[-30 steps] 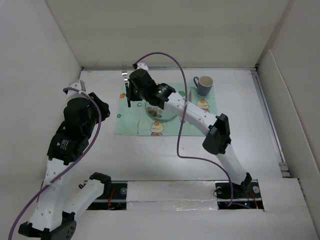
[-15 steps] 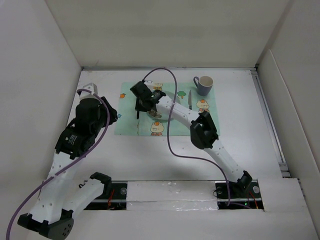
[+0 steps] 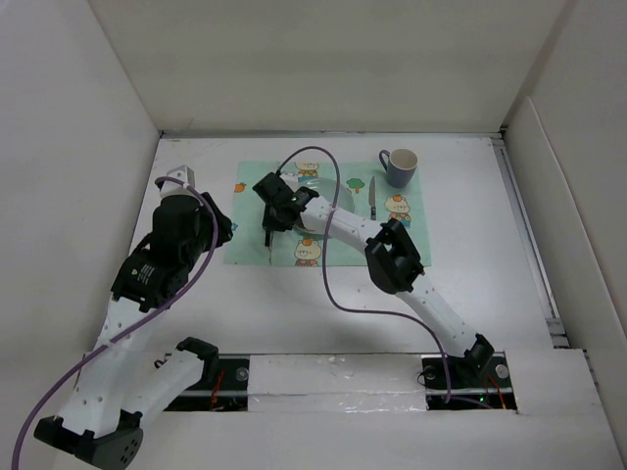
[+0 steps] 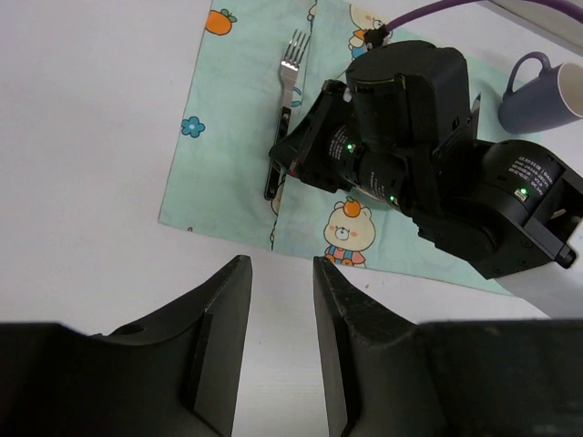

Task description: Set the dinner table for one person

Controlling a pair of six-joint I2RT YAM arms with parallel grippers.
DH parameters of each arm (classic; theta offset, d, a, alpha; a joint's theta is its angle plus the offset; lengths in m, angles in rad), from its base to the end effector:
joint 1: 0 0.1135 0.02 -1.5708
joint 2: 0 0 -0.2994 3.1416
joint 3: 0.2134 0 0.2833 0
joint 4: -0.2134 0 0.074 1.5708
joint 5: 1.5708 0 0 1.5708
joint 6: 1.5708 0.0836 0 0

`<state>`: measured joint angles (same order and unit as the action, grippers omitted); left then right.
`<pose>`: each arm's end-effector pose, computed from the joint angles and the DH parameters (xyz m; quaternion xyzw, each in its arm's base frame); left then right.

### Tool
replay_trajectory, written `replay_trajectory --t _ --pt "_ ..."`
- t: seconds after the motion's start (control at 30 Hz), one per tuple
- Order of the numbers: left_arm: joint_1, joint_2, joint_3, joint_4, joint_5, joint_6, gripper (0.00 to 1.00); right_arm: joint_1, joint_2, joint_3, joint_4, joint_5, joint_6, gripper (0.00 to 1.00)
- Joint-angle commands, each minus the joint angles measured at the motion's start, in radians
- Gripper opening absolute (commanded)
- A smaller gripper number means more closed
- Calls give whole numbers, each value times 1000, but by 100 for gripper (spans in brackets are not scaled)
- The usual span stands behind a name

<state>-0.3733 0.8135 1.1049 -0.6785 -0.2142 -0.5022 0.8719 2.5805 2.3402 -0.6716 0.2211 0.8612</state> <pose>0.1987 -0.0587 0.4093 -0.1127 0.8196 -0.1548 0.5400 0.4335 0.4873 0.1422 0.0307 0.9406 0.1775 0.2878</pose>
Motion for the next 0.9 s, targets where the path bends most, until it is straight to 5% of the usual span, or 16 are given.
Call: replay_trajectory --t 0.0,0.1,0.3,0.43,0.5,0.6,0.77,0.87 --pt "-9 -5 -8 28 -16 1 31 9 9 25 53 -14 9 14" --pt "-9 1 -5 37 -13 -1 31 9 -11 21 59 -23 -2 37" --pt "-9 16 7 68 -1 -18 31 -11 -111 10 84 -75 -56 56" --pt "-9 53 44 95 -8 -19 32 -33 -326 -98 162 -152 -141 61" --pt "-9 82 75 122 -10 -15 33 -47 -431 -180 193 -160 -169 51" --pt "-9 131 113 171 -7 -10 38 -86 -695 -461 274 -170 -247 0" --pt "-9 220 196 237 22 -15 40 -201 -1178 -854 360 -129 -329 0" --pt "2 279 284 220 10 -32 42 -301 -1495 -1002 318 -16 -329 17"
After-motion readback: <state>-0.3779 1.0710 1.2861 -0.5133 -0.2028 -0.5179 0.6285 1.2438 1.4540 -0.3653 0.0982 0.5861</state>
